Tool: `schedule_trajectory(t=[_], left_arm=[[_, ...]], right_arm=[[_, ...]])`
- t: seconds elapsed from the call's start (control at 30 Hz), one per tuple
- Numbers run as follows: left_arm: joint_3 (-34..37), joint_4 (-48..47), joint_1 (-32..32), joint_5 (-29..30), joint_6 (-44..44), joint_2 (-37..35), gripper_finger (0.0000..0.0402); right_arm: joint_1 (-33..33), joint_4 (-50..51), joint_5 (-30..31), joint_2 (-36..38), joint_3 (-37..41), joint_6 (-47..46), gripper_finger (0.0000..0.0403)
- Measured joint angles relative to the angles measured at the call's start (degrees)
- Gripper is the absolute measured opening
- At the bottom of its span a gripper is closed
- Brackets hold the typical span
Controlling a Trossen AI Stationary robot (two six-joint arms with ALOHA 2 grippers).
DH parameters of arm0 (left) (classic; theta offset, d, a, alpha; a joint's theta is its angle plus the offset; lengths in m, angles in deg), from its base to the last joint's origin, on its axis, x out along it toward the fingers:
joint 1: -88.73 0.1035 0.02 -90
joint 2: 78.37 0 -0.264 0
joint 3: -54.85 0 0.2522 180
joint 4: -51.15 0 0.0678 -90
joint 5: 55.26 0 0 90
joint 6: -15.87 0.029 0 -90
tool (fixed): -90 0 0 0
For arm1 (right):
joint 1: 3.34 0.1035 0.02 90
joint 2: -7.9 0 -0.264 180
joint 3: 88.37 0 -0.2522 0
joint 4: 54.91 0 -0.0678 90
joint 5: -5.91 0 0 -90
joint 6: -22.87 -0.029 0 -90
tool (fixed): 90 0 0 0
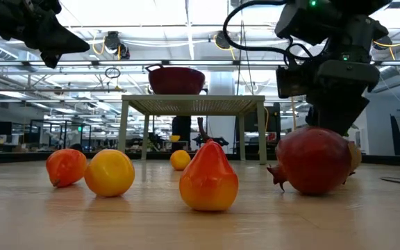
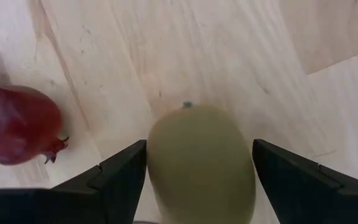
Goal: Pick & Place Fruit
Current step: Put the brown kiwi in the red strainer bowl on the shelf
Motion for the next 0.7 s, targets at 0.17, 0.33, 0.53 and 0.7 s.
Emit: schedule_trajectory(t=[0.17,0.33,0.53,0.7], left_arm=[[0.0,0.0,0.0,0.0,0.0,0.0,0.0021],[0.0,0.0,-0.01,0.02,0.0,0.0,0.0021],[0.0,0.0,0.01,0.07,-0.02,0.0,0.0021],[0.0,0.02,-0.01,0.48,-0.02,-0.02,0.0021]], right_arm=[[0.09,-0.06,-0.18,0.01,0.92,1.26,0.028],[0.11,0.04,-0.2,0.02,1.58,1.26,0.0265],[0.11,-0.1,-0.19,0.02,1.58,1.2,0.023],[0.11,-0.1,0.18,0.02,1.58,0.35,0.0222]])
